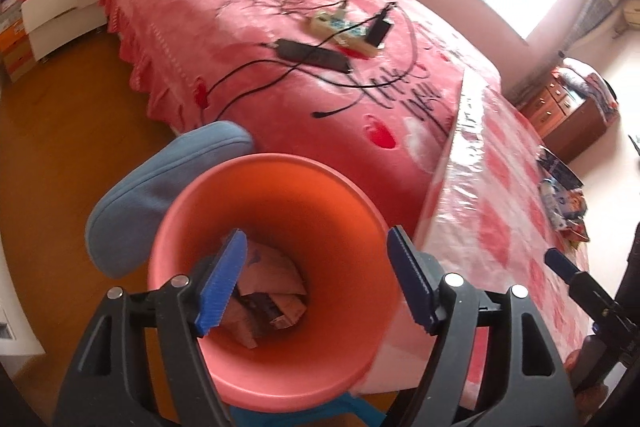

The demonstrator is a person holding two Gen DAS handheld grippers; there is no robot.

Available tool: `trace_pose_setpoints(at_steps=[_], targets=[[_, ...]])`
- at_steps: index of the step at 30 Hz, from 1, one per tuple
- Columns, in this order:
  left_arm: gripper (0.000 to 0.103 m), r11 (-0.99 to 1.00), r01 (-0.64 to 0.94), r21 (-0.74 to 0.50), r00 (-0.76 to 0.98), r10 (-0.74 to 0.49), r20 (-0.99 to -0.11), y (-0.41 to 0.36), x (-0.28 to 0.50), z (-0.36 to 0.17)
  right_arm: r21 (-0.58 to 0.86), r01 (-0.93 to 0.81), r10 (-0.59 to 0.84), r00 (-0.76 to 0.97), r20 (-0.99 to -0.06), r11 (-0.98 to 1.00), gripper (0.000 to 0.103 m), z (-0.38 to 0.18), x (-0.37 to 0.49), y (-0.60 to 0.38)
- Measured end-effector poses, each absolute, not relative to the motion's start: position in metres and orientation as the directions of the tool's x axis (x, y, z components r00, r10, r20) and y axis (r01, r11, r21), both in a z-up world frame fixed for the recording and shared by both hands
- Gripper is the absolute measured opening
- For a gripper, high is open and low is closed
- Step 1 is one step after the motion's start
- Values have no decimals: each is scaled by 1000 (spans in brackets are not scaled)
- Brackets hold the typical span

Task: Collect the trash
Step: 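Move both tools back over the trash pile on the bed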

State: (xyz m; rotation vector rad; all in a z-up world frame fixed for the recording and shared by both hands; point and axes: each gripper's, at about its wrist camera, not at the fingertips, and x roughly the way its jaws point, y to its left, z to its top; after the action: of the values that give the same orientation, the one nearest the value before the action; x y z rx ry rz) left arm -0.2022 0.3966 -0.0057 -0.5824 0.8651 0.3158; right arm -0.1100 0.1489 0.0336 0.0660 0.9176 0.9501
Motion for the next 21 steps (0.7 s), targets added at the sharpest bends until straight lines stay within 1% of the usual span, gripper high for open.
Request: trace_pose_setpoints(at_steps=[6, 8, 21], targets=[[76, 833, -432, -345, 634, 9, -773, 373, -193, 7, 417, -661, 720, 278, -636, 624, 92, 36, -113, 134], [78, 839, -424, -341, 634, 6, -773, 367, -190, 10, 417, -655, 718, 287, -634, 630, 95, 35, -114, 128], [78, 879, -350, -325, 629, -37, -777, 323, -176, 21, 445, -621, 732, 336, -592, 645, 95, 44, -107, 87]])
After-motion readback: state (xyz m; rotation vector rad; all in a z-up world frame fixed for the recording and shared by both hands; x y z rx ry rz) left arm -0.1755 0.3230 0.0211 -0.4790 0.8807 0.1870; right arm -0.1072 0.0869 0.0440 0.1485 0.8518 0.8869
